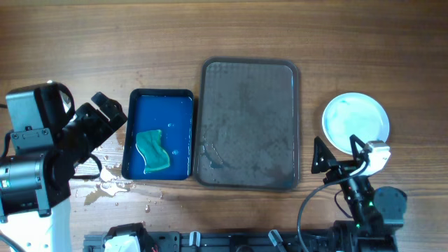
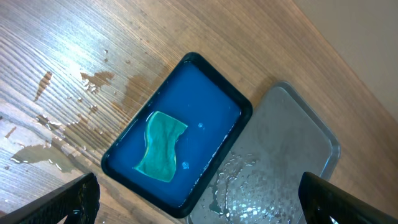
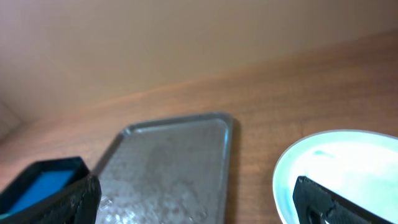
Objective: Clean dirty plates on tray and stack at the side
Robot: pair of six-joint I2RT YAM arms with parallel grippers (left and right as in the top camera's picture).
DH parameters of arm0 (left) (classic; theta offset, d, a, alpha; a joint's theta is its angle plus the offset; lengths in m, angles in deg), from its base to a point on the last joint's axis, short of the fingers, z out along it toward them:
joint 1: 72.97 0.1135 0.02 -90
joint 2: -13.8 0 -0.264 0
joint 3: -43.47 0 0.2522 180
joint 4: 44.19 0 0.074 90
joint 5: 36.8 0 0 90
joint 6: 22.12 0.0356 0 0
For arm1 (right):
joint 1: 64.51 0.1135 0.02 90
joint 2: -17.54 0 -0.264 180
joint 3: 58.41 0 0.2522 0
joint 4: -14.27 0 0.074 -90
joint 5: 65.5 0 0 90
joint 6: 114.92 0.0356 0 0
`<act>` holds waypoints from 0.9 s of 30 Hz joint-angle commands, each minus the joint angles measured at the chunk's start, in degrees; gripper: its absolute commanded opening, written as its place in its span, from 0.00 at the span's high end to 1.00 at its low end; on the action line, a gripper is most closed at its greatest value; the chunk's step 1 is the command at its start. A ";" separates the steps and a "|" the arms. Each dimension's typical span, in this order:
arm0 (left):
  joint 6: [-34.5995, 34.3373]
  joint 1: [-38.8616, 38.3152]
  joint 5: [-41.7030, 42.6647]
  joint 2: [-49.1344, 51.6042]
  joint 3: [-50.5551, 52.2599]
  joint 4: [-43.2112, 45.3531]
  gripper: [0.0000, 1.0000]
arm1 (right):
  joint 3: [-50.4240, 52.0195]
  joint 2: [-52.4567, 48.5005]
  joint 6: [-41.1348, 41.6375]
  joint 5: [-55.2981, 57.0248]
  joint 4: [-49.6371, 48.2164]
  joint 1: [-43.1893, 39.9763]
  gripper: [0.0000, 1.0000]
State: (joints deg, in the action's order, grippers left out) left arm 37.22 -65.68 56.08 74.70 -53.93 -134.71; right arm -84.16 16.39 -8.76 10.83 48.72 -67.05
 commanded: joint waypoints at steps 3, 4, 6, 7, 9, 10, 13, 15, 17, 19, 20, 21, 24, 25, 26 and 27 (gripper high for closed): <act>0.44 0.13 -0.13 0.07 -0.66 0.11 0.00 | 9.03 1.01 0.57 2.05 -16.20 0.24 0.00; 0.44 0.13 -0.15 0.07 -0.66 0.11 0.00 | 10.78 1.01 0.55 1.92 -20.72 0.24 0.00; 0.44 0.13 -0.13 0.07 -0.66 0.11 0.00 | 11.74 1.01 0.52 2.27 -21.81 0.37 0.00; 0.44 0.13 -0.13 0.07 -0.66 0.11 0.00 | 11.74 1.01 0.52 2.27 -21.77 0.42 0.00; 0.44 0.13 -0.13 0.07 -0.66 0.11 0.00 | 11.72 0.94 0.50 2.27 -21.68 0.39 0.00; 0.44 0.13 -0.13 0.07 -0.66 0.11 0.00 | 11.72 0.94 0.50 2.27 -21.68 0.39 0.00; 0.44 0.13 -0.13 0.07 -0.66 0.11 0.00 | 11.72 0.94 0.50 2.27 -21.68 0.39 0.00; 0.44 0.13 -0.13 0.07 -0.66 0.11 0.00 | 11.72 0.94 0.48 2.27 -21.68 0.39 0.00; 0.44 0.13 -0.15 0.07 -0.66 0.11 0.00 | 11.72 0.94 0.50 2.27 -21.68 0.39 0.00; 0.44 0.13 -0.13 0.07 -0.66 0.11 0.00 | 11.72 0.85 0.50 2.27 -21.66 0.39 0.00; 0.44 -0.72 -0.35 -0.50 -0.46 0.00 0.00 | 11.72 0.76 0.52 2.27 -21.66 0.39 0.00; 0.44 -1.25 -0.35 -1.84 -0.20 -0.09 0.00 | 11.72 0.72 0.50 2.27 -21.66 0.39 0.00; 2.86 -3.21 -6.60 -8.96 2.89 4.98 0.00 | 11.69 0.72 0.50 2.27 -21.66 0.39 0.00; 3.54 -3.69 -6.12 -13.16 6.67 9.57 0.00 | 11.69 0.72 0.50 2.27 -21.66 0.39 0.00; 5.09 -3.69 -4.68 -18.51 12.44 16.46 0.00 | 11.69 0.72 0.52 2.27 -21.66 0.39 0.00; 8.70 -3.65 -1.07 -24.90 20.39 24.15 0.00 | 11.69 0.72 0.50 2.27 -21.66 0.39 0.00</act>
State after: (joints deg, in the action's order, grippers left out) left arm 39.23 -68.91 52.19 61.44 -46.45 -120.76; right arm -72.62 16.63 -8.52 12.33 27.34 -67.01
